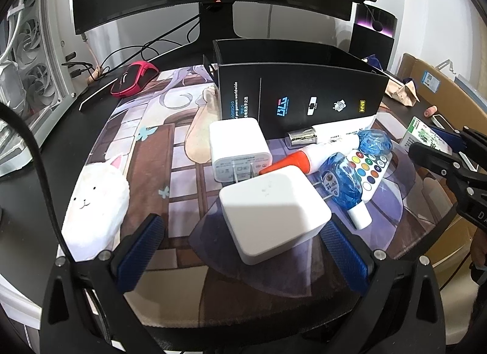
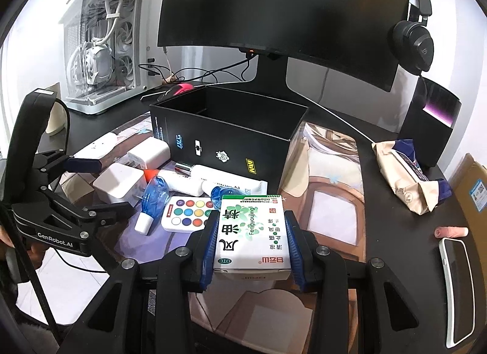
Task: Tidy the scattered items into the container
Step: 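Close the left gripper on the white square box and lift it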
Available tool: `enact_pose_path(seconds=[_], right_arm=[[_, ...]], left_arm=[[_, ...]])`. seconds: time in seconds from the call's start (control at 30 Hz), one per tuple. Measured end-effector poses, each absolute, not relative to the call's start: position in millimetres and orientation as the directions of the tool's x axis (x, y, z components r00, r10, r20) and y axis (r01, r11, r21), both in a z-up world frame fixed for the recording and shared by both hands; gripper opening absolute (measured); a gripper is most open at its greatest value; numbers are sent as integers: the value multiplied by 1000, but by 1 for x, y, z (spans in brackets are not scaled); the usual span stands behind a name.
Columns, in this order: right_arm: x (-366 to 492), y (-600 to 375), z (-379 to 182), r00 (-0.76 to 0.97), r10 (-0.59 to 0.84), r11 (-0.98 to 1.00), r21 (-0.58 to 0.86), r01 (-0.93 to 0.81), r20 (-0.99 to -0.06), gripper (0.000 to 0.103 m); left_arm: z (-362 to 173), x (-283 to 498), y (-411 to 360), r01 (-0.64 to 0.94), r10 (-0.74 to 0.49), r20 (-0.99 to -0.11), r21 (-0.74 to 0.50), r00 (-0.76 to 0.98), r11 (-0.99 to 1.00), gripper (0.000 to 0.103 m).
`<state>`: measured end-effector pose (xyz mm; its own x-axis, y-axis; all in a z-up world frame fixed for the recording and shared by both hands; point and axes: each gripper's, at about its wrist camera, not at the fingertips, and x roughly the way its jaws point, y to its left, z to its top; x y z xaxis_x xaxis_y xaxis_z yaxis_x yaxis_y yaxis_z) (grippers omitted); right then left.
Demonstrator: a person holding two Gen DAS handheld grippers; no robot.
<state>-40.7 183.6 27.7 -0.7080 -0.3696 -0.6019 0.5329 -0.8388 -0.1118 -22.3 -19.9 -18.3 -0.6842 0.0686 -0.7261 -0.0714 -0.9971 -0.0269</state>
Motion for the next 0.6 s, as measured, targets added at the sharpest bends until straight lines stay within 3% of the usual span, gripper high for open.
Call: enact_pose_path(seconds=[0.6], right_arm=[[-40, 186, 31, -711, -364, -840, -117, 529, -601, 40]], left_arm=[[-19, -27, -14, -52, 55, -721, -27, -691, -998, 103]])
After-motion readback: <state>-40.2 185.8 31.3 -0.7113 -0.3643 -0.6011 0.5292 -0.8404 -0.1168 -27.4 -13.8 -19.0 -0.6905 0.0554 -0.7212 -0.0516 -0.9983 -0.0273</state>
